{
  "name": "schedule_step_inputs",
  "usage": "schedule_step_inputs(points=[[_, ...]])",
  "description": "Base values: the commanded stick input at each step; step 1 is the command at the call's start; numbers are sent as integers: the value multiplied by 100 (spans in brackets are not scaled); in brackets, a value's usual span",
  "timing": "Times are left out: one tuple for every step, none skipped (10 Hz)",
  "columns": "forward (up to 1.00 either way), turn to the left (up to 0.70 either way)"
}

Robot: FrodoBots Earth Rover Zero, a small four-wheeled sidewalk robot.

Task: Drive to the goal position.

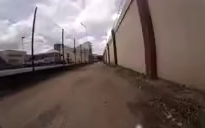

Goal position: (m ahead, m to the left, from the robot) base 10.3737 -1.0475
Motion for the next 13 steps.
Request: schedule_step_inputs(points=[[50,0],[50,0],[50,0],[50,0],[50,0],[50,0],[50,0],[50,0],[50,0],[50,0],[50,0],[50,0],[50,0]])
